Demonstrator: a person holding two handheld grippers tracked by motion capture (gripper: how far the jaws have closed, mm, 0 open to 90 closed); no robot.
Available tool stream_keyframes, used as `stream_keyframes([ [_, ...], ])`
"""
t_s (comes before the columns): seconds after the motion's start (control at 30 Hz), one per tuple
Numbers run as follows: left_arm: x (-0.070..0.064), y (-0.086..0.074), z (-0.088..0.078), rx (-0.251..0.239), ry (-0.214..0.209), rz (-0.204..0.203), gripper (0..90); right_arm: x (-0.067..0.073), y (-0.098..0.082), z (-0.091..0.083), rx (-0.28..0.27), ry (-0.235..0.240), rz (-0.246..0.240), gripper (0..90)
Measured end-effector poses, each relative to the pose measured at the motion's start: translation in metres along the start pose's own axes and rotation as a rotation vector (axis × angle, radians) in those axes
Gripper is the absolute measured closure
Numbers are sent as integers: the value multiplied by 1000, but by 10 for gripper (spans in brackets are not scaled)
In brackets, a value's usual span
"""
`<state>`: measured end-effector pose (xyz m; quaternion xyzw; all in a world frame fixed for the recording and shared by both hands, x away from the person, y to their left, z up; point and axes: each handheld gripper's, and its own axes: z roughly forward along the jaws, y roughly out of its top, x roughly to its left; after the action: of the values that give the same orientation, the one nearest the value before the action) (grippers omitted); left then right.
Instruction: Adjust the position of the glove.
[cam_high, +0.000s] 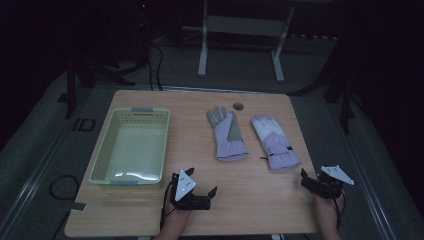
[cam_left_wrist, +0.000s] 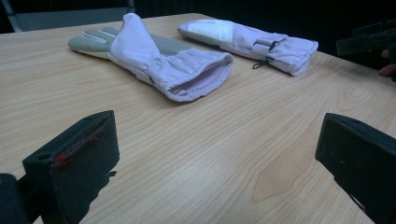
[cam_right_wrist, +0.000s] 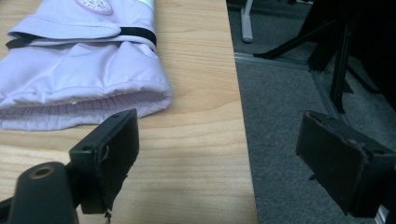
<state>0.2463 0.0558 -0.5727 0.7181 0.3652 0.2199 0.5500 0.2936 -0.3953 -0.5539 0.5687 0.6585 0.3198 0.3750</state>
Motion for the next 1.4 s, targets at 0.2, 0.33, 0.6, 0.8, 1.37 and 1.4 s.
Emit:
stream_keyframes([
  [0.2, 1, 0, 0, 3, -1, -5, 0, 1, 0, 0, 28, -5, -2, 130],
  [0.33, 0, 0, 0, 2, 0, -3, 0, -2, 1, -1, 52, 32, 50, 129],
  [0.6, 1, 0, 0, 2, 2, -3, 0, -6, 24, -15, 5, 27, 41, 116],
  [0.8, 1, 0, 0, 2, 0, -8, 0, -7, 52, -27, -7, 45, 11, 141],
  [1.37, 1, 1, 0, 12, -4, -7, 0, 23, 113, -30, -17, 143, 0, 104],
  [1.4, 1, 1, 0, 11, -4, -7, 0, 26, 117, -31, -23, 149, -3, 104],
])
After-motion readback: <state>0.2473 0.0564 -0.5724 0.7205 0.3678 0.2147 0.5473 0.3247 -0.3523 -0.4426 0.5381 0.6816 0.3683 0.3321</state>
